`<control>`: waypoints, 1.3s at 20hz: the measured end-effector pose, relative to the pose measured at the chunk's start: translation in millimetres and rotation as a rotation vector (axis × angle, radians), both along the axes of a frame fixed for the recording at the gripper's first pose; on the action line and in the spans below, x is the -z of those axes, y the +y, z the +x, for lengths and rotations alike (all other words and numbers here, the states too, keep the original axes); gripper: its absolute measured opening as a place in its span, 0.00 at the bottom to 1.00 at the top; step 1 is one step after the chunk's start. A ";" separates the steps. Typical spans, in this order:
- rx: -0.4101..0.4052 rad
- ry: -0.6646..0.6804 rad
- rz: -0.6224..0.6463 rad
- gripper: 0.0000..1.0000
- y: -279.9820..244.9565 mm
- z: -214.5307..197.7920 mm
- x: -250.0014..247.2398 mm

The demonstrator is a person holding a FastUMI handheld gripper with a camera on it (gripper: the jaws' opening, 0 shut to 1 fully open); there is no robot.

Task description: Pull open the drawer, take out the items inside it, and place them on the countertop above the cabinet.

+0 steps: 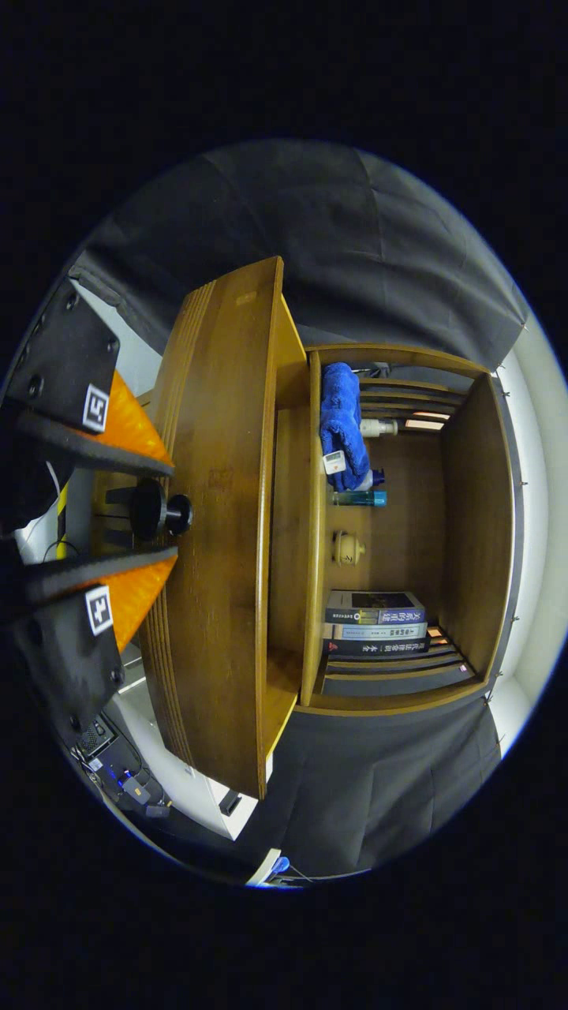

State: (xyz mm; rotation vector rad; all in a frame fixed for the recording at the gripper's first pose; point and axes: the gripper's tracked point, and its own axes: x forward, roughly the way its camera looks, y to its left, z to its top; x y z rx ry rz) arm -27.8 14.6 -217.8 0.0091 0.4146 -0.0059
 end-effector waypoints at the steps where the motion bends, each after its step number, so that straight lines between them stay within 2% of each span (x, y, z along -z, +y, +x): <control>1: 0.007 -0.006 -0.001 0.71 -1.2 -1.0 -1.9; 3: 0.014 -0.016 -0.013 0.90 -3.7 -4.7 -10.4; 4: 0.010 -0.026 -0.020 0.95 -3.4 -5.7 -17.6; 6: 0.005 -0.079 -0.032 0.98 -4.7 -4.2 -43.6; 11: 0.043 -0.262 -0.028 0.98 -11.3 9.3 -139.7; 13: 0.052 -0.283 -0.032 0.98 -13.5 22.6 -169.8; 18: 0.108 -0.154 -0.030 0.98 -25.3 71.2 -184.2; 22: 0.196 0.026 -0.007 0.98 -45.3 117.5 -146.1; 26: 0.208 0.223 0.017 0.98 -48.1 145.3 -92.1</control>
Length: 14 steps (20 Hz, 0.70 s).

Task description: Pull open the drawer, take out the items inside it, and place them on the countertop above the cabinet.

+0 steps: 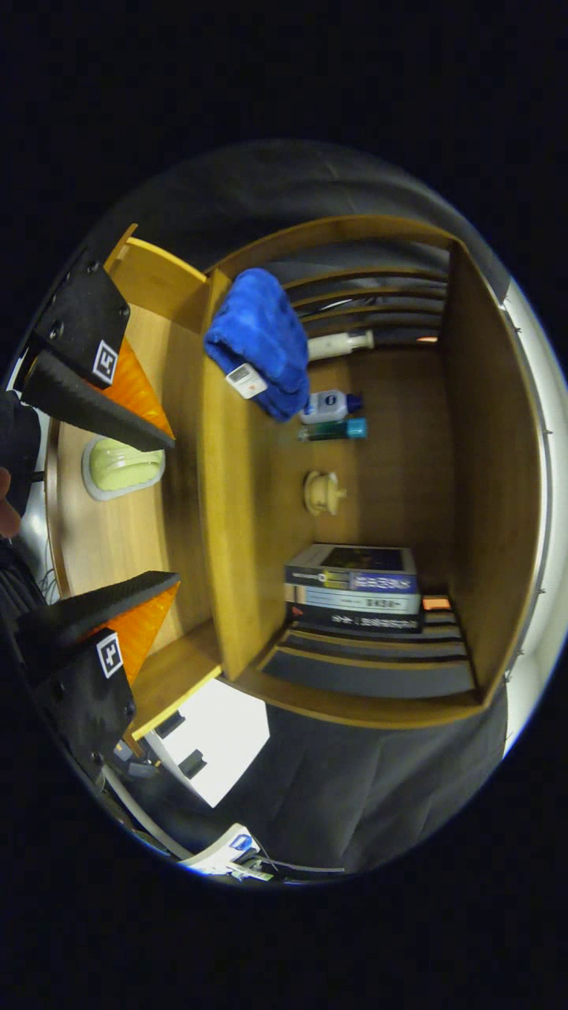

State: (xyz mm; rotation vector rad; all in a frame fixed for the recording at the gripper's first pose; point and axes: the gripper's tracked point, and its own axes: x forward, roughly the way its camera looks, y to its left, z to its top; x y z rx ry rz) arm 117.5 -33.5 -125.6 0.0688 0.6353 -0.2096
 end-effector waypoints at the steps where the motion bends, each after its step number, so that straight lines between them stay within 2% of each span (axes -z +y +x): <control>1: -0.005 0.036 0.019 0.98 4.0 5.2 9.7; 5: -0.018 0.229 0.062 0.98 13.6 3.9 52.3; 14: -0.057 0.416 0.141 0.99 41.2 18.0 115.6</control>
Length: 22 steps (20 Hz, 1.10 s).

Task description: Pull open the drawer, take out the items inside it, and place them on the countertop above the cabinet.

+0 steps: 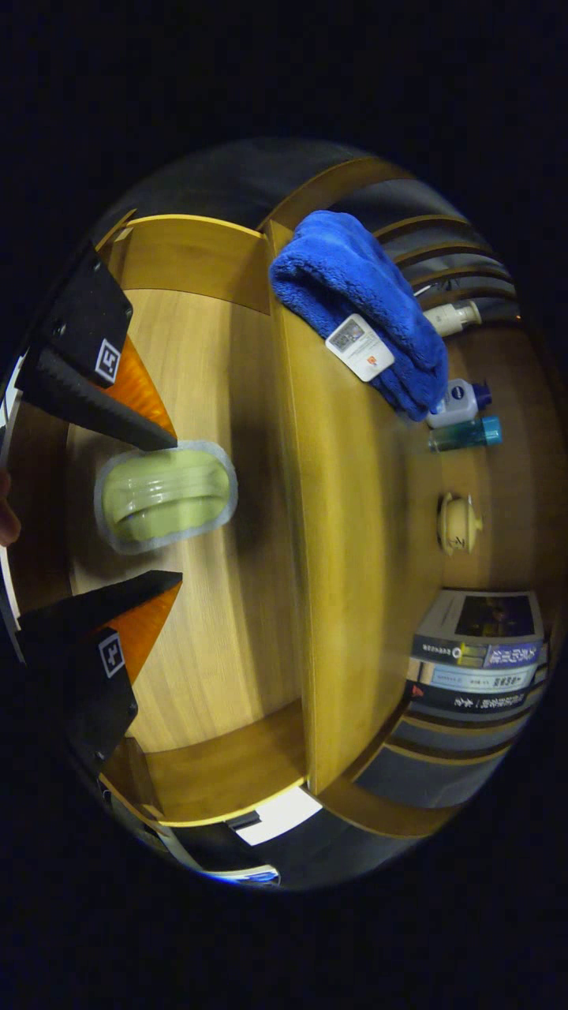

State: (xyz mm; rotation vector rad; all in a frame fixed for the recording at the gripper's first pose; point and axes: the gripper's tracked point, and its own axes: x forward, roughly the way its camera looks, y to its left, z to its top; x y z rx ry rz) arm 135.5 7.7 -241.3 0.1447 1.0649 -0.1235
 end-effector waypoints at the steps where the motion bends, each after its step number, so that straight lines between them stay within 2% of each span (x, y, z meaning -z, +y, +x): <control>1: -0.006 0.011 -0.001 0.99 0.3 -0.7 4.2; 4: 0.002 0.025 0.008 0.99 0.9 -2.3 14.0; 8: 0.005 0.019 0.028 0.67 0.6 -1.2 16.4; 11: -0.018 0.013 0.014 0.26 0.0 0.9 13.1; 14: -0.028 -0.012 0.005 0.21 1.7 2.0 12.5; 22: -0.030 -0.117 -0.023 0.21 -1.4 -8.3 -29.9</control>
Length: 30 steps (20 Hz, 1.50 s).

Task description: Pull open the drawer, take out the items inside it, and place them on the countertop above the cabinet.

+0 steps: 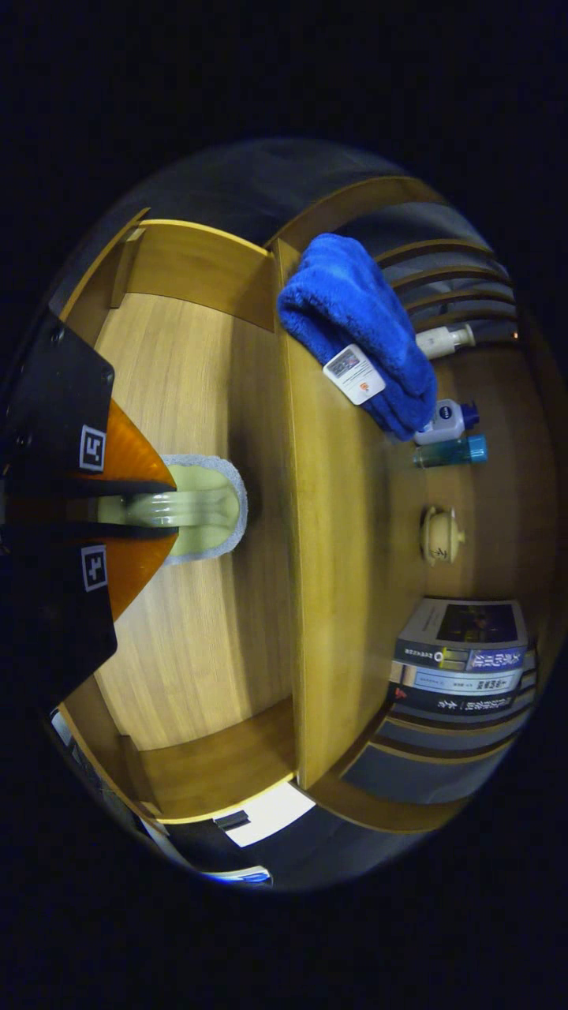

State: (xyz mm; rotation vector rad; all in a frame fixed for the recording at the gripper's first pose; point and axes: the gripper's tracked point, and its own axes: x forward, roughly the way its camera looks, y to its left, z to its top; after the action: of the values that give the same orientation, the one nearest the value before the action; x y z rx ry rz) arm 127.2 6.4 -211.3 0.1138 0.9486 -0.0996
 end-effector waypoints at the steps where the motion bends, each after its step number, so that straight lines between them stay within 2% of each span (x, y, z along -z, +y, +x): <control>1: 0.000 -0.021 -0.004 0.20 -0.7 -2.9 -8.3; 6: -0.019 -0.124 -0.064 0.20 -1.3 -14.2 -54.8; 11: 0.019 -0.196 -0.104 0.20 -10.8 -23.0 -106.9; 14: 0.058 -0.271 -0.116 0.20 -27.1 -2.0 -143.1; 17: 0.067 -0.287 -0.107 0.20 -43.0 34.2 -156.1; 19: 0.068 -0.300 -0.089 0.20 -49.3 70.6 -155.4; 22: 0.060 -0.212 -0.125 0.20 -65.5 108.2 -129.7; 25: 0.019 -0.193 -0.070 0.20 -59.4 139.0 -110.0; 30: 0.018 -0.139 -0.031 0.20 -64.2 161.9 -83.4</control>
State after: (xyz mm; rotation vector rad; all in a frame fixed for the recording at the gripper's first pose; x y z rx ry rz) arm 289.1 -57.8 -127.9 0.0991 0.8067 -0.1211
